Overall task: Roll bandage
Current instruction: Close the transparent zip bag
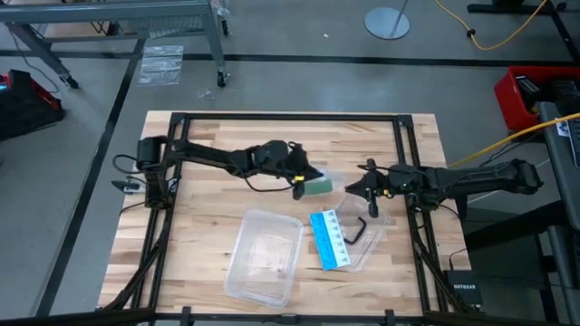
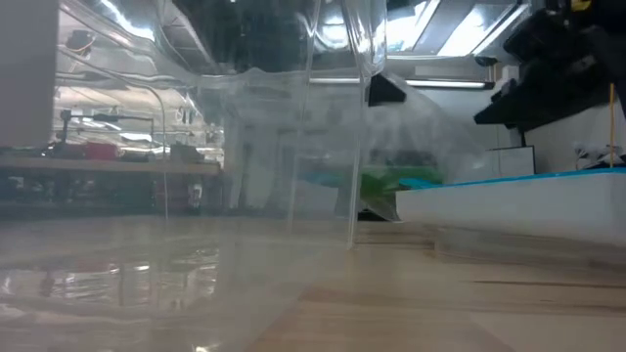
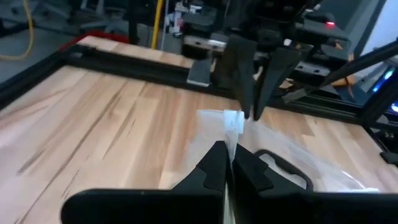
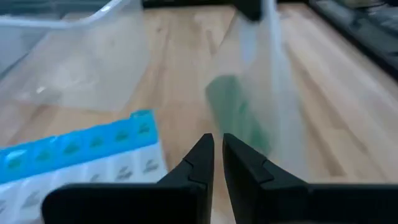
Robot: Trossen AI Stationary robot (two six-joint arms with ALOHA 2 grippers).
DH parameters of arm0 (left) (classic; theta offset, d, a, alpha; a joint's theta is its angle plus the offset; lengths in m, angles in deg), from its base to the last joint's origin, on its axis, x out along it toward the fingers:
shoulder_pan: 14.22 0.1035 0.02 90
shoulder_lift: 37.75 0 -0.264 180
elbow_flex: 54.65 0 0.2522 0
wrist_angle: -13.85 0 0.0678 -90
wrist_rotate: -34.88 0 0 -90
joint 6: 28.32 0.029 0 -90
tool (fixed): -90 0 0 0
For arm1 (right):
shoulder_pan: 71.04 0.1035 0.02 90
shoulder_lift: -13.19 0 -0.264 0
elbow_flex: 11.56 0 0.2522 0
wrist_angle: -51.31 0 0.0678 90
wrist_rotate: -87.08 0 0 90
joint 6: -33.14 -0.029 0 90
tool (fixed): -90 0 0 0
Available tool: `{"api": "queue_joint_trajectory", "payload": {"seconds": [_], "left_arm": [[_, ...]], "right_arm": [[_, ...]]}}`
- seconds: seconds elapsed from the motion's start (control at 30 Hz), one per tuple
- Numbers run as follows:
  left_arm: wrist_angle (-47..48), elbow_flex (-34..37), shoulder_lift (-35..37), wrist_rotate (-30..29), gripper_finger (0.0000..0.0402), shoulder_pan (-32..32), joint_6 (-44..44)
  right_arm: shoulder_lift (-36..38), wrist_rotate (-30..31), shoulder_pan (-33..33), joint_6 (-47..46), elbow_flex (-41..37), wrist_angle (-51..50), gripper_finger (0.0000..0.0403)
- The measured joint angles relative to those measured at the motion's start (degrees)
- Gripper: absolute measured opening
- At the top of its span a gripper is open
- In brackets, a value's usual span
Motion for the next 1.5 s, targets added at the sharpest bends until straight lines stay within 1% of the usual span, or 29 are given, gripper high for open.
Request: {"api": "queue_joint_trajectory", "payload": {"seconds": [0.07, 0.2, 0.27, 0.37, 0.47, 0.57, 0.7, 0.8, 0.87, 1.03, 1.33, 1.5], "left_arm": [[0.6, -2.0, -1.5, 0.0, 0.0, -0.2, 0.4], [7.5, -5.1, -2.4, -0.1, 0.0, -0.5, 1.9], [9.7, -5.6, -2.4, -0.1, 0.0, -0.8, 2.0], [10.7, -5.8, -2.4, -0.1, 0.0, -1.4, 2.2], [10.6, -5.8, -2.4, -0.1, 0.0, -2.3, 3.1], [10.6, -5.8, -2.4, -0.1, 0.0, -3.3, 3.4], [10.1, -5.8, -2.4, -0.3, 0.0, -4.5, 6.0], [9.9, -5.9, -2.4, -0.7, 0.0, -5.0, 6.4], [9.9, -5.9, -2.4, -0.8, 0.0, -5.0, 6.4], [9.9, -5.9, -2.4, -1.0, 0.0, -4.9, 6.4], [9.9, -5.9, -2.4, -1.1, 0.0, -5.0, 7.5], [10.2, -5.9, -2.4, -1.1, 0.0, -4.9, 7.4]], "right_arm": [[-0.9, 2.2, 0.0, -0.1, 0.0, 2.5, 0.0037], [-2.0, 6.6, 0.0, -0.2, 0.0, 10.6, 0.0037], [-1.9, 7.1, 0.0, -0.3, 0.0, 14.0, 0.0037], [-1.9, 7.1, 0.0, -0.3, 0.1, 16.2, 0.0046], [-2.6, 7.4, 0.0, -1.2, 0.1, 17.4, 0.0075], [-4.0, 7.6, 0.0, -2.0, 0.0, 18.4, 0.0114], [-6.6, 7.5, 0.0, -3.1, 0.1, 20.8, 0.0161], [-9.3, 4.4, 0.0, -4.3, 0.1, 24.5, 0.0179], [-11.4, 2.2, 0.0, -4.4, 0.1, 26.6, 0.0181], [-16.7, 1.0, 0.0, -4.5, 0.5, 31.1, 0.0181], [-24.5, 0.4, 0.0, -4.2, 4.9, 31.3, 0.0182], [-27.0, -1.0, 0.0, -2.9, 6.1, 31.1, 0.0182]]}}
